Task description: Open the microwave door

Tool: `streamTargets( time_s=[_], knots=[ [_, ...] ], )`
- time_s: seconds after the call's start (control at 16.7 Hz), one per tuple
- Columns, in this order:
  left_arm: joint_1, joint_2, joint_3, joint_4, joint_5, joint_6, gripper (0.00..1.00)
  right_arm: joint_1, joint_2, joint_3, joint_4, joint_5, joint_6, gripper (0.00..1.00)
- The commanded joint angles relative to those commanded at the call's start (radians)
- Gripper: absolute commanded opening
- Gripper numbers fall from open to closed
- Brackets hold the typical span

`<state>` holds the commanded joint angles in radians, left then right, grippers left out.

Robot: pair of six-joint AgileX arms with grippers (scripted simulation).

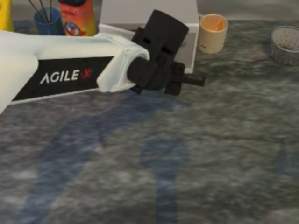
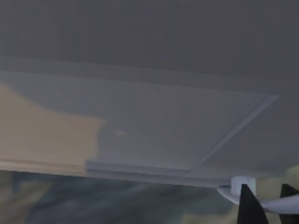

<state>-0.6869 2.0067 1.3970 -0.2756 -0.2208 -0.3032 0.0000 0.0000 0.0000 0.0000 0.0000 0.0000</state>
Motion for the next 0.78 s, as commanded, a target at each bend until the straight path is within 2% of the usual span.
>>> streamTargets(
  time_s=[0.78],
  knots=[
    [-0.004,-0.004,-0.008,0.004,0.013,0.005,0.0,0.0,0.0,0.0,0.0,0.0,0.0,1.0]
  ],
)
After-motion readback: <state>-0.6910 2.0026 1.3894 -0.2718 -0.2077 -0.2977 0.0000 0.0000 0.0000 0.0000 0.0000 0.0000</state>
